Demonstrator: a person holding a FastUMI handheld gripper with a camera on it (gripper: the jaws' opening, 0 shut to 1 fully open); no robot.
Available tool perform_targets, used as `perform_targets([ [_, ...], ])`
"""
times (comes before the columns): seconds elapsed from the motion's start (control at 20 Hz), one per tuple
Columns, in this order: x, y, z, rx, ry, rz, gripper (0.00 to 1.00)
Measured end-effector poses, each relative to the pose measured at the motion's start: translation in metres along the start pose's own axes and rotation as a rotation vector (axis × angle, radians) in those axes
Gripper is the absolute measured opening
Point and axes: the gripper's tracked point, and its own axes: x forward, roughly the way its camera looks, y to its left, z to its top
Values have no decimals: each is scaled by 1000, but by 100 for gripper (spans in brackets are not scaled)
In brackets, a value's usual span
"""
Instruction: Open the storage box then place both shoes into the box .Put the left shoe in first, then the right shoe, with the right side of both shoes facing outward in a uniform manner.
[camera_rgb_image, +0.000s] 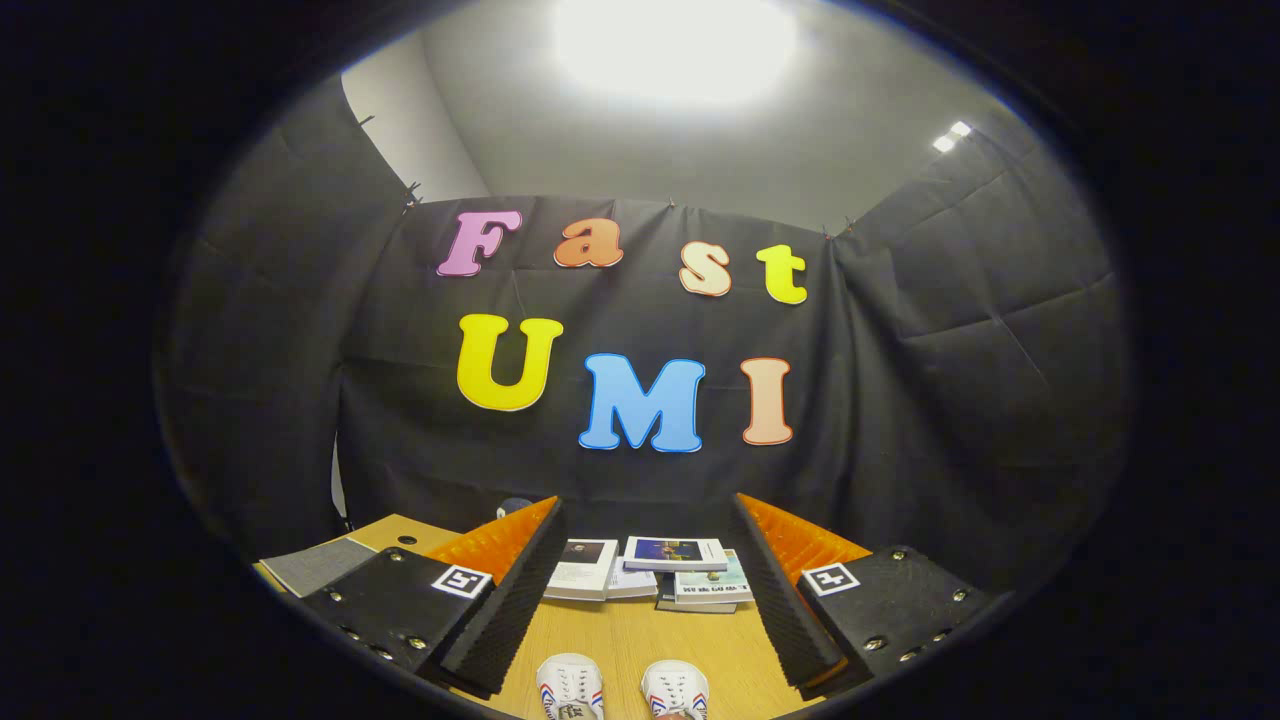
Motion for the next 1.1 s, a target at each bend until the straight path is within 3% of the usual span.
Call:
perform_targets([
  [0.45,0,9,-8,55,20,30,97],
  [1.1,-1,73,-79,397,265,214,98],
])
